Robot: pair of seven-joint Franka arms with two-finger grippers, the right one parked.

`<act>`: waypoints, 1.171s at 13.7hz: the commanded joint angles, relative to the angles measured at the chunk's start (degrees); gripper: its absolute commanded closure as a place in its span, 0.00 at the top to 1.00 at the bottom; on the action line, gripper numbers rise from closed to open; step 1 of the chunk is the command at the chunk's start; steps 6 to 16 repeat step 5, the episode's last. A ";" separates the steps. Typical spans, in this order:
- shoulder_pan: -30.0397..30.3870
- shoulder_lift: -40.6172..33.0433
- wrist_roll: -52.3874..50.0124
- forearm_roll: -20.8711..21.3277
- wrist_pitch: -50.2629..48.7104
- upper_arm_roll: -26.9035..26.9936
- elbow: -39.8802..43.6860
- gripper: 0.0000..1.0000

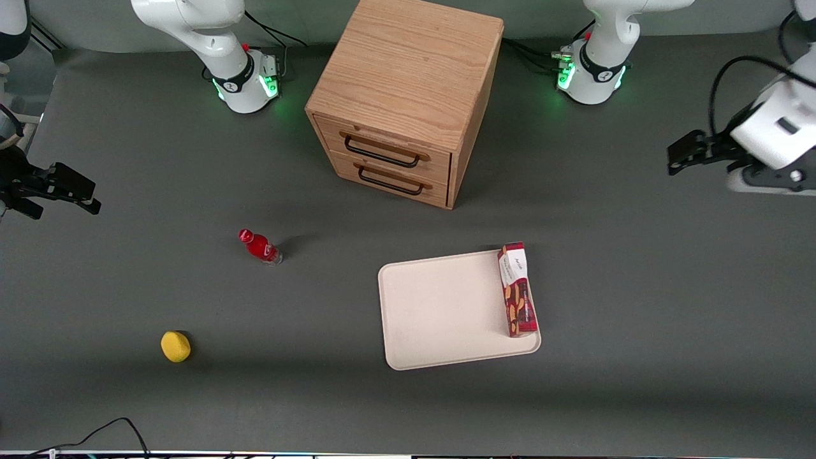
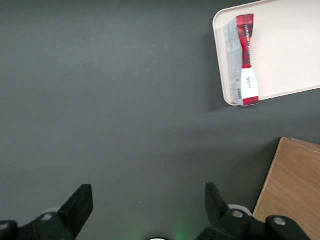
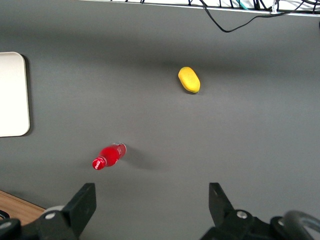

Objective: Place red cookie box on tray

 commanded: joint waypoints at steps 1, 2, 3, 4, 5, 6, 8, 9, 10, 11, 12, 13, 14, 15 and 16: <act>0.29 -2.74 1.48 -0.79 1.61 0.08 -2.98 1.00; 0.21 -2.66 1.48 -0.53 1.43 -0.01 -2.46 1.00; 0.12 -2.65 1.91 -0.44 1.26 -0.10 -2.11 1.00; -0.05 -2.65 4.18 0.09 0.47 -0.36 -1.67 1.00; -0.32 -2.31 4.99 1.22 -0.67 -0.45 -0.53 1.00; -0.32 -2.31 4.99 1.22 -0.67 -0.45 -0.53 1.00; -0.32 -2.31 4.99 1.22 -0.67 -0.45 -0.53 1.00; -0.32 -2.31 4.99 1.22 -0.67 -0.45 -0.53 1.00; -0.32 -2.31 4.99 1.22 -0.67 -0.45 -0.53 1.00; -0.32 -2.31 4.99 1.22 -0.67 -0.45 -0.53 1.00; -0.32 -2.31 4.99 1.22 -0.67 -0.45 -0.53 1.00; -0.32 -2.31 4.99 1.22 -0.67 -0.45 -0.53 1.00; -0.32 -2.31 4.99 1.22 -0.67 -0.45 -0.53 1.00; -0.32 -2.31 4.99 1.22 -0.67 -0.45 -0.53 1.00; -0.32 -2.31 4.99 1.22 -0.67 -0.45 -0.53 1.00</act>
